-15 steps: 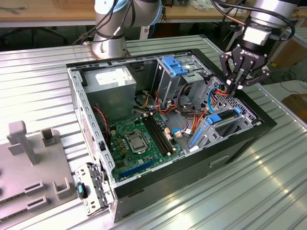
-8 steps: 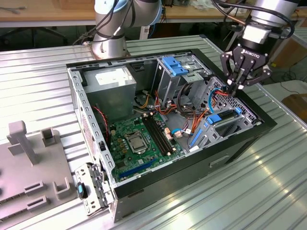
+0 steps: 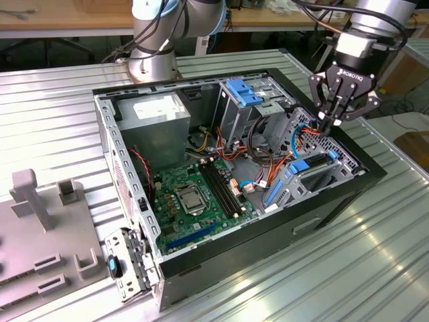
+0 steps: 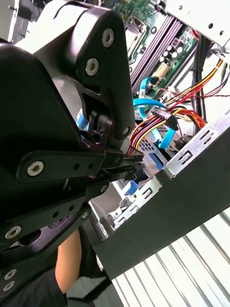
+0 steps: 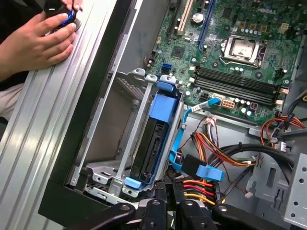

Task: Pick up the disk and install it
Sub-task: 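Insert the first disk wire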

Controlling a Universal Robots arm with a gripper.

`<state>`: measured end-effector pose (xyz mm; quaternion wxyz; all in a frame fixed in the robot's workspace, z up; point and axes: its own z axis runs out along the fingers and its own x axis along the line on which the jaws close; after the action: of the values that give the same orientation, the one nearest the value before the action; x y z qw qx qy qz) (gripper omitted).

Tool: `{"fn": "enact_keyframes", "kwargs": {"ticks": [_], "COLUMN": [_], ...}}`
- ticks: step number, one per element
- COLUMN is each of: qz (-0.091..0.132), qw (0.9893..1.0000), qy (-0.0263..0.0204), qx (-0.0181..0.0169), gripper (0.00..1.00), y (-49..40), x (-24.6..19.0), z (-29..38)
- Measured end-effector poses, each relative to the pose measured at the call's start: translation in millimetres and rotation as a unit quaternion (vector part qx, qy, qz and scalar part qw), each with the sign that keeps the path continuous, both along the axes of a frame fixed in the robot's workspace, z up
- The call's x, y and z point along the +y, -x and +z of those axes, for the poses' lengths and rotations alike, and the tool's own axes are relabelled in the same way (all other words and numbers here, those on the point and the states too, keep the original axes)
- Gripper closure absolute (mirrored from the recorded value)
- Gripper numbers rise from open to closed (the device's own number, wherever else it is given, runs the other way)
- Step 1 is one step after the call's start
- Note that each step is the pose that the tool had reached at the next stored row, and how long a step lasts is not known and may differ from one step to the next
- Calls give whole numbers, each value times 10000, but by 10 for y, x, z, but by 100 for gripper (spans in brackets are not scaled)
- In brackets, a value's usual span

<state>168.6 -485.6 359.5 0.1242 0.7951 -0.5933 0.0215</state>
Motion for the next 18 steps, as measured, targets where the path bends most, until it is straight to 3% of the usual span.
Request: {"fn": "enact_keyframes", "kwargs": {"ticks": [2, 3, 4, 6, 8, 9, 12, 16, 17, 18], "qz": [-112, -138, -160, -168, -174, -176, -176, -180, -183, -187], "qw": [9999, 9999, 9997, 9995, 9992, 9990, 9989, 9988, 9987, 9986], "qy": [0, -3, -8, -14, -18, -18, -32, -44, -87, -179], "qx": [-39, -96, -183, -262, -371, -402, -433, -461, -464, -465], "gripper": [83, 83, 83, 83, 83, 83, 83, 83, 83, 83], "y": [-1, -1, -1, -1, -1, 8, 124, 135, 135, 135], "x": [0, 0, 0, 0, 0, 0, 0, -21, -27, -29], "z": [-1, -1, 0, 0, 0, 1, 0, 1, 1, 0]}}
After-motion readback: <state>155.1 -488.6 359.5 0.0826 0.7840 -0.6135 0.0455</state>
